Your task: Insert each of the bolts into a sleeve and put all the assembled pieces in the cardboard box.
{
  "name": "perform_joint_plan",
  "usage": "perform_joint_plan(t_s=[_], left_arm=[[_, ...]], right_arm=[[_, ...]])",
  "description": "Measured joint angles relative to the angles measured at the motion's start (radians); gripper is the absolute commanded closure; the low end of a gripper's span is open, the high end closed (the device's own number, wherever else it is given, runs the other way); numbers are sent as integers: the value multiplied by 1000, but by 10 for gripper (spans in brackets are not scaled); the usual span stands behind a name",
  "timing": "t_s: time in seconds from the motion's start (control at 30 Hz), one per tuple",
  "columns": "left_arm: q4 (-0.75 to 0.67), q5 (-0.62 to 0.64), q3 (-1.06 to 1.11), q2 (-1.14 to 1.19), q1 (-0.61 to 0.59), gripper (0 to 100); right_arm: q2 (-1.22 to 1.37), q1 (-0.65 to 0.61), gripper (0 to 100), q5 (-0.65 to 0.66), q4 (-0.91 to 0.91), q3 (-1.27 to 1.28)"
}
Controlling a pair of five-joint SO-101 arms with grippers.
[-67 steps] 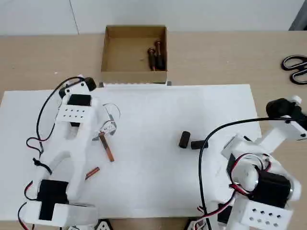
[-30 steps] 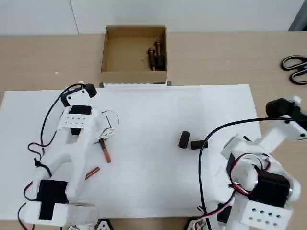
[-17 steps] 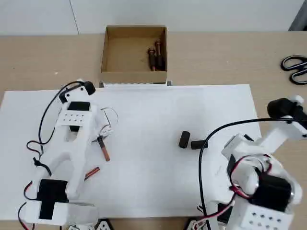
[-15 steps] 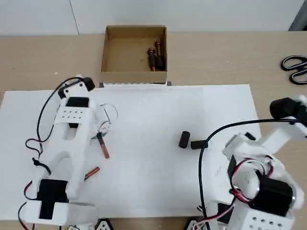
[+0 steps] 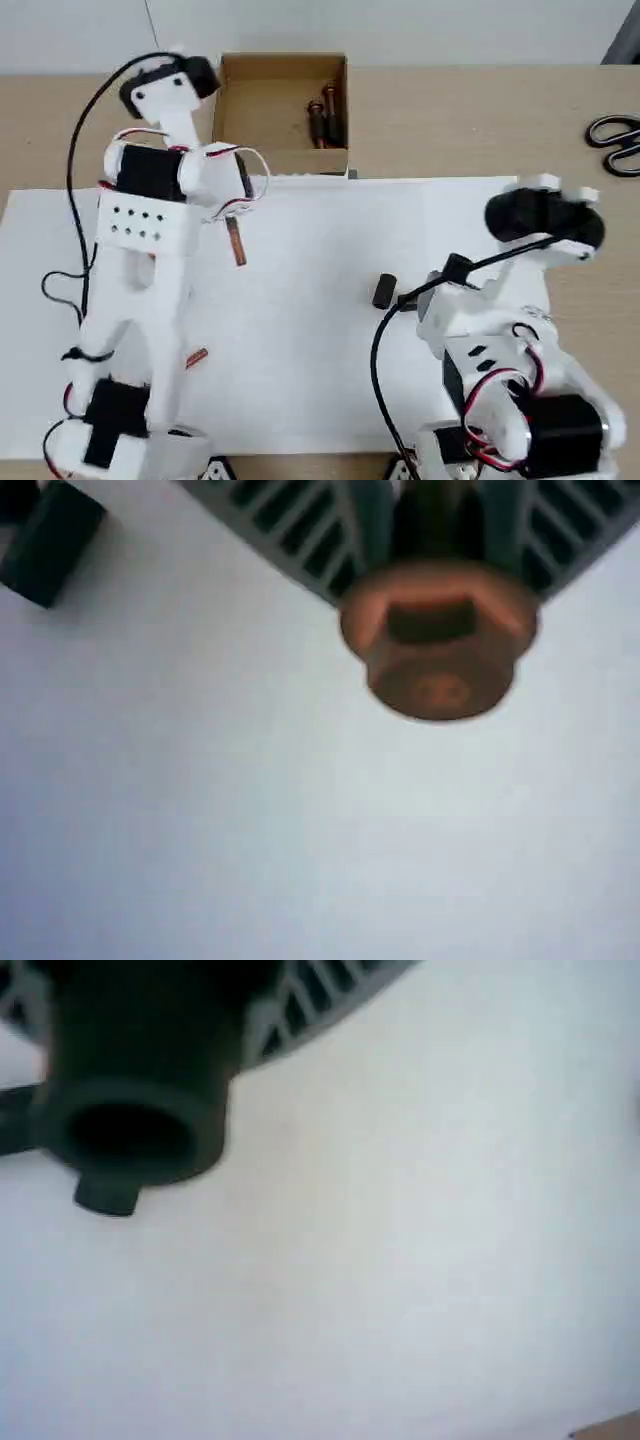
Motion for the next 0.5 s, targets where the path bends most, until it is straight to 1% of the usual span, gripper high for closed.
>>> perform_joint_plan(t_s=[0.1,0.2,0.4,0.5], left_arm=[[3,-46,-6,-138,72,995],[-11,-83,32,-278,120,995],[-26,-97,215,-499,127,995],[-81,-97,359,-605,110,995]], right_arm=[[0,-14,995,54,0,0],[2,-11,995,106,0,0],[-5,-14,995,167,-2,84],[2,-12,995,175,-52,149]])
